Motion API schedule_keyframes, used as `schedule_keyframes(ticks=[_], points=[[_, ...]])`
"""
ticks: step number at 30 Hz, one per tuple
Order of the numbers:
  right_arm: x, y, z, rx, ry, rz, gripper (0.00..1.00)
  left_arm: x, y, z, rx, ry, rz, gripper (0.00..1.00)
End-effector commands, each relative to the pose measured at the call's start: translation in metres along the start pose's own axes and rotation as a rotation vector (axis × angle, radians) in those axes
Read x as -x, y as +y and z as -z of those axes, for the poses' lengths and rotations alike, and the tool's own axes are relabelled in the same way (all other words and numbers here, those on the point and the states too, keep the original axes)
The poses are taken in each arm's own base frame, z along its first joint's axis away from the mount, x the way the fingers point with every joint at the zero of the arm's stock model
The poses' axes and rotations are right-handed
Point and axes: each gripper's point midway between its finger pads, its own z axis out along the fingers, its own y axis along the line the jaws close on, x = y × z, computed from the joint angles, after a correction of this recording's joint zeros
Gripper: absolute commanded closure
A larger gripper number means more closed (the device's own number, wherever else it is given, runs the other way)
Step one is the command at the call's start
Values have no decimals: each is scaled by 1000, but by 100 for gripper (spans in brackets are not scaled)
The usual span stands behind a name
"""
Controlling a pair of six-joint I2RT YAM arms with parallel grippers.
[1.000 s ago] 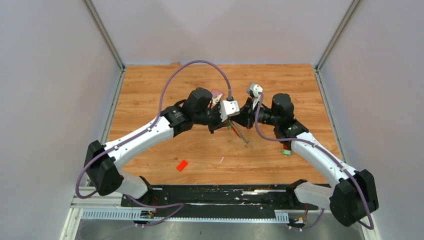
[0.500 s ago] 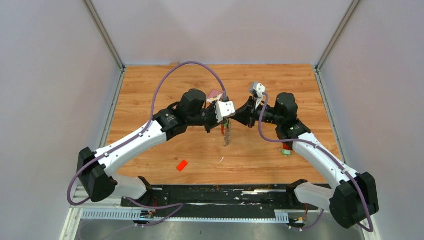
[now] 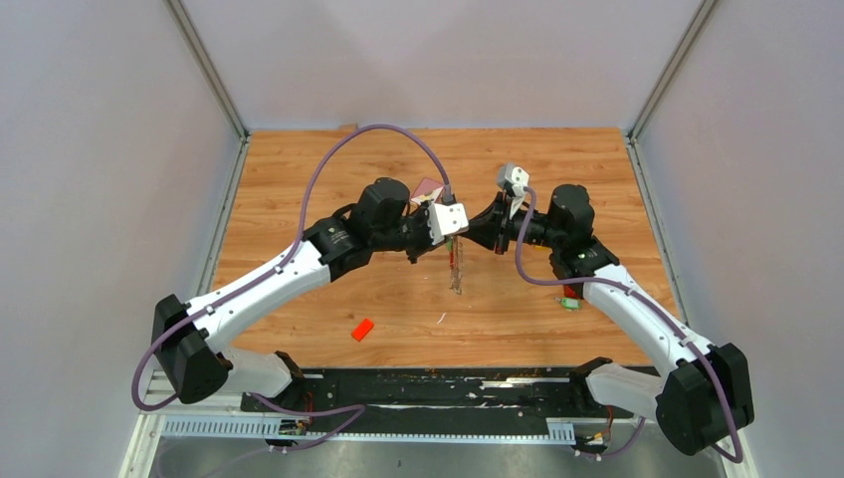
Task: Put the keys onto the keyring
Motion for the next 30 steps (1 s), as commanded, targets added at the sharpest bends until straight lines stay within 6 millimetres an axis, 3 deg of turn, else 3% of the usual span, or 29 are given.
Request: schedule_keyframes(ticks=[1,14,17,23,30], points=[[20,-2,2,-2,-53,88,100,20,6,10,24,-37,-52,96],[11,-10,2,-31,-30,139,99,20,-9,15,-32,-68,-21,100],[5,-12,3,-34,-6,144,91,18,-11,14,-34,-65,8,100],[-5,-9,10,-32,46,147,63,7,-17,12,-61,-6,62,100],[-4,-23,36,-119,99,149,56,-15,-25,10,-109,136,129,100]])
